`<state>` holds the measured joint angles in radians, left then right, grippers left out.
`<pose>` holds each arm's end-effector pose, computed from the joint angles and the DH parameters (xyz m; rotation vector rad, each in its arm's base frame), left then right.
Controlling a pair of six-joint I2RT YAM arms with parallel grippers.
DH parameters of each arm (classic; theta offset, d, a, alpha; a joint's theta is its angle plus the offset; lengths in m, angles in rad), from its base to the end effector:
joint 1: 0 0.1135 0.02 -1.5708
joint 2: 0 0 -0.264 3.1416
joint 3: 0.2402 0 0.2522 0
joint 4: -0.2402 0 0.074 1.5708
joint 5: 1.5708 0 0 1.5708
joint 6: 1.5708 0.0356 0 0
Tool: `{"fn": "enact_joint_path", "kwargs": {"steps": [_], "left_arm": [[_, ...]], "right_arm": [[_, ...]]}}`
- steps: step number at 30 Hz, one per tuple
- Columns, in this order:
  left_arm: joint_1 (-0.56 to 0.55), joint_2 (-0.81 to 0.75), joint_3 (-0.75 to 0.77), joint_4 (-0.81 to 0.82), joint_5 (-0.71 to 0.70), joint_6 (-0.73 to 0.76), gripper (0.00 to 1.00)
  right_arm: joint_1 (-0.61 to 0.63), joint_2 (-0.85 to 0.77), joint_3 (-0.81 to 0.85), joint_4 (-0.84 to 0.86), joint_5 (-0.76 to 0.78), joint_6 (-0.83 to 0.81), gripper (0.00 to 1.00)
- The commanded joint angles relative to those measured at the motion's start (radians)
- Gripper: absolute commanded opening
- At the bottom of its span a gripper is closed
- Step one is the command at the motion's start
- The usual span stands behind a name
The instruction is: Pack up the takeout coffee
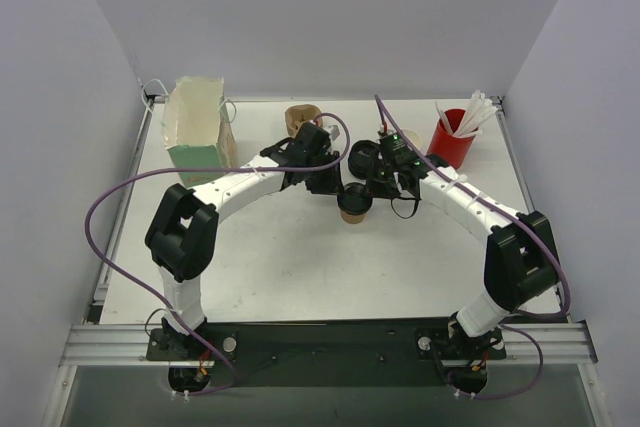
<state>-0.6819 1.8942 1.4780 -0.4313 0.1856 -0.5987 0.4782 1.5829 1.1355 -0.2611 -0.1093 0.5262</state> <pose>0.3253 -0.2725 0.2380 0.1966 2.5552 -0.7700 0.3117 0.1659 0.2544 -0.0027 2.3597 0.6354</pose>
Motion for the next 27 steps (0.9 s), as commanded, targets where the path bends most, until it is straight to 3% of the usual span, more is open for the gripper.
{"fn": "enact_joint_path", "kwargs": {"steps": [1,27], "left_arm": [[-0.008,-0.020,0.034,0.017,0.002,-0.010,0.35],[-0.019,-0.061,0.059,-0.017,0.009,0.000,0.33]], "right_arm": [[0.010,0.011,0.004,0.011,-0.006,0.012,0.20],[0.016,0.019,0.009,0.013,0.000,0.014,0.18]]}}
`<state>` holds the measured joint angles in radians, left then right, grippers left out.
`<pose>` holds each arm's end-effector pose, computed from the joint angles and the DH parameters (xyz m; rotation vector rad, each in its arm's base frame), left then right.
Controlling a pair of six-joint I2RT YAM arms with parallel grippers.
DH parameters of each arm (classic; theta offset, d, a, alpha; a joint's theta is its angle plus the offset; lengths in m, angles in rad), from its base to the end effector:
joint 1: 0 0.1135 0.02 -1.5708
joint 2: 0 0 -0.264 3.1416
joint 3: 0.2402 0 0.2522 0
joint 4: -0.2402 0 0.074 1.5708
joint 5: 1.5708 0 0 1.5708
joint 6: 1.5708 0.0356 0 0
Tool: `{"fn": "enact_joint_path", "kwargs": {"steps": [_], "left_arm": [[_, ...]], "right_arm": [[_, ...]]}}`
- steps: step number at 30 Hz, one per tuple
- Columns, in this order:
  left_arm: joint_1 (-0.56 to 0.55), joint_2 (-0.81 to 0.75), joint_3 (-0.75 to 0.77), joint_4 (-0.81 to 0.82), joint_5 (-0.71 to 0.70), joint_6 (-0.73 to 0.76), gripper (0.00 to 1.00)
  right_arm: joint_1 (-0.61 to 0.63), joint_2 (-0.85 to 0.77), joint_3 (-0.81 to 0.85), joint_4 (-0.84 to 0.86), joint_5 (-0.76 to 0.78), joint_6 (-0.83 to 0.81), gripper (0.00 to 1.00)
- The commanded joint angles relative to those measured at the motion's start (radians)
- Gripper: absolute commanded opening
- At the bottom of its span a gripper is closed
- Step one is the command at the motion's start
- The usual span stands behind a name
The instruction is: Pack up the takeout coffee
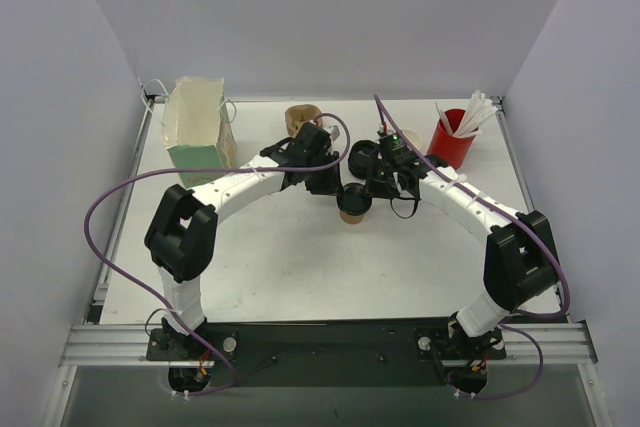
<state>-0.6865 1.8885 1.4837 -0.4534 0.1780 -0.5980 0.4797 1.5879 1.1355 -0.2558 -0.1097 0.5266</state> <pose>0.3228 -0.2727 0.2405 0.1990 2.5642 -0.7567 0.3124 0.1669 0.2532 -0.0043 2.3597 0.6369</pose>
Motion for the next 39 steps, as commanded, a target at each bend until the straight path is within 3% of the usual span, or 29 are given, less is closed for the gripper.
{"fn": "enact_joint_path", "kwargs": {"steps": [1,12,24,39], "left_arm": [[-0.015,-0.055,0.055,0.001,0.017,0.000,0.33],[-0.013,-0.065,0.075,-0.027,0.008,0.018,0.32],[-0.011,-0.052,0.127,-0.085,0.015,0.050,0.40],[-0.011,-0.083,0.067,-0.113,-0.028,0.056,0.39]], "right_arm": [[0.017,0.014,0.009,0.006,0.002,0.012,0.18],[0.023,0.015,0.013,0.001,0.011,0.009,0.18],[0.025,0.017,0.018,-0.005,0.019,0.007,0.18],[0.057,0.018,0.033,-0.020,0.045,-0.005,0.18]]}}
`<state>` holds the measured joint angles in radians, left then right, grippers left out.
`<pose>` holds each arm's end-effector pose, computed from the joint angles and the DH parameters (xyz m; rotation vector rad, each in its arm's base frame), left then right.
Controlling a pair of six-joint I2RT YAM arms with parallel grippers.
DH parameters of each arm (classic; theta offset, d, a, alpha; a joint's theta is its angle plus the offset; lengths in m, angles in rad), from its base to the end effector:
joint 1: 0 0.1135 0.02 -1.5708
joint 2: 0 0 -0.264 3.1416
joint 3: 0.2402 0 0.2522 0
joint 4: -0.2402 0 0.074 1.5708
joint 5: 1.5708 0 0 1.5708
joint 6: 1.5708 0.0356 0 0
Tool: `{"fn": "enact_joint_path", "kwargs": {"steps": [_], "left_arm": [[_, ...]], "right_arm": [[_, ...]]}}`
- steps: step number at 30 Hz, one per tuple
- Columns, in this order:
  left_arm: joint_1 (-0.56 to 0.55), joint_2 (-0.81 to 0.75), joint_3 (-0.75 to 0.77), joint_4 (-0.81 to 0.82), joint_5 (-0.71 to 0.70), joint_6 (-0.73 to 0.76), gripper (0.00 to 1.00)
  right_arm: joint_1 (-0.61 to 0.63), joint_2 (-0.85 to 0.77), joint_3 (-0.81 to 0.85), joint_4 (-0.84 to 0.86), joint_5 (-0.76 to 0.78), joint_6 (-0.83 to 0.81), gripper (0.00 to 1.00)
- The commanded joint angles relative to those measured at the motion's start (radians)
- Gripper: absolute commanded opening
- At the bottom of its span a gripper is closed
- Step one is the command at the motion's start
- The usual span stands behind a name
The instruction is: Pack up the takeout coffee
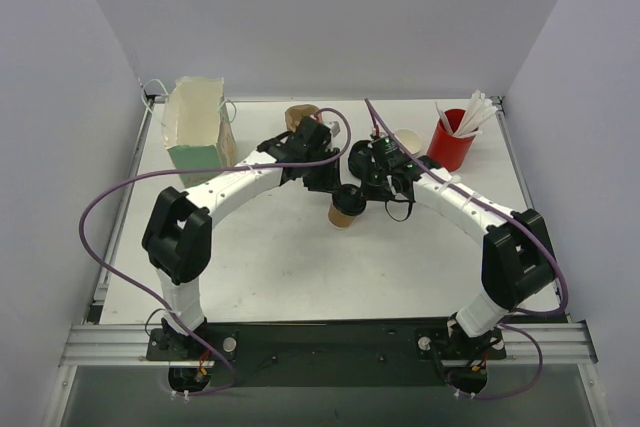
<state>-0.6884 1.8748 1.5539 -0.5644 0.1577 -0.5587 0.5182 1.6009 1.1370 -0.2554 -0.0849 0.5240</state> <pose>0.3204 -0.2708 0.2606 0.2403 2.5748 -0.7044 0.3080 0.1791 0.2493 -0.0388 2.3700 0.6223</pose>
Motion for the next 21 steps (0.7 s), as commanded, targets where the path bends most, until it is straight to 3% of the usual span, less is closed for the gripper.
{"fn": "enact_joint_path", "kwargs": {"steps": [1,21], "left_arm": [[-0.010,-0.071,-0.012,-0.003,-0.010,0.019,0.39],[-0.010,-0.105,-0.097,0.024,-0.015,-0.001,0.36]], "right_arm": [[0.022,0.004,0.032,-0.021,0.023,-0.004,0.18],[0.055,0.002,0.052,-0.035,0.059,-0.009,0.18]]}}
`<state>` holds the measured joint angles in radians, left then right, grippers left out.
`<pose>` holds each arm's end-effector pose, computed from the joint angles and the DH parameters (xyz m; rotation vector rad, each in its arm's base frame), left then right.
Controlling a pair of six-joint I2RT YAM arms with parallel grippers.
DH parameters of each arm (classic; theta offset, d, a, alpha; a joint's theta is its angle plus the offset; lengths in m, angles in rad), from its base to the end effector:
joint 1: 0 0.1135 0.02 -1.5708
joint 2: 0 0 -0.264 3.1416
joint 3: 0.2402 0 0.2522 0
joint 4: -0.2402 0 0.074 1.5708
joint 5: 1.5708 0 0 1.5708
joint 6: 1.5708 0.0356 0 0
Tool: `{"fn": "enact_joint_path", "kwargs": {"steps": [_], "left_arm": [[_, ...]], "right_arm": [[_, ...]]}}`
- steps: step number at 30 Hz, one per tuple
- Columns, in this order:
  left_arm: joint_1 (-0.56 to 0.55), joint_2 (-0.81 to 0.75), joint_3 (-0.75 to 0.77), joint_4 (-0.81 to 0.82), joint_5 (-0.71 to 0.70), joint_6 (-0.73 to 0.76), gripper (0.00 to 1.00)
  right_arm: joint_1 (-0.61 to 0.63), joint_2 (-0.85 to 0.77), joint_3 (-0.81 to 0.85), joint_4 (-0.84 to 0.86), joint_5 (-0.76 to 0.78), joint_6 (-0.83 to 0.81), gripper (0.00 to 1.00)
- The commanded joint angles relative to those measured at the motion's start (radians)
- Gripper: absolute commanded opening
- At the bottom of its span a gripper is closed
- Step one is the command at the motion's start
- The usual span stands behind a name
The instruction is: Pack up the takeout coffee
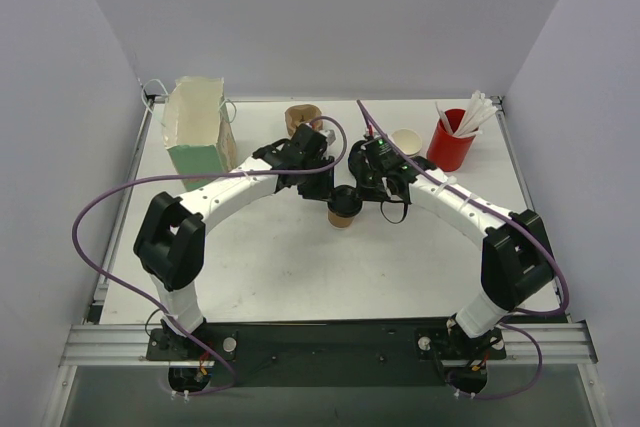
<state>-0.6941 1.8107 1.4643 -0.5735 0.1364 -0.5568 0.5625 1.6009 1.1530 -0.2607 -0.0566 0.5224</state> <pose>0.3041 -0.2594 0.2563 0.2394 2.6031 -0.6610 0.3017 0.1926 0.2541 -0.0780 2.3575 0.6172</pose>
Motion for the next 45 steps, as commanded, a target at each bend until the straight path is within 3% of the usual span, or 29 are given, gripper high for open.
{"fn": "enact_joint_path", "kwargs": {"steps": [1,17,45], "left_arm": [[-0.004,-0.037,-0.009,0.037,0.009,-0.008,0.36],[-0.007,-0.007,-0.012,0.034,-0.017,-0.014,0.27],[-0.015,0.007,-0.121,0.092,-0.034,-0.040,0.27]], "right_arm": [[0.013,0.002,0.037,-0.029,0.031,-0.007,0.18],[0.022,-0.004,0.025,-0.020,0.032,-0.005,0.18],[0.014,-0.022,-0.098,0.040,-0.005,0.042,0.18]]}}
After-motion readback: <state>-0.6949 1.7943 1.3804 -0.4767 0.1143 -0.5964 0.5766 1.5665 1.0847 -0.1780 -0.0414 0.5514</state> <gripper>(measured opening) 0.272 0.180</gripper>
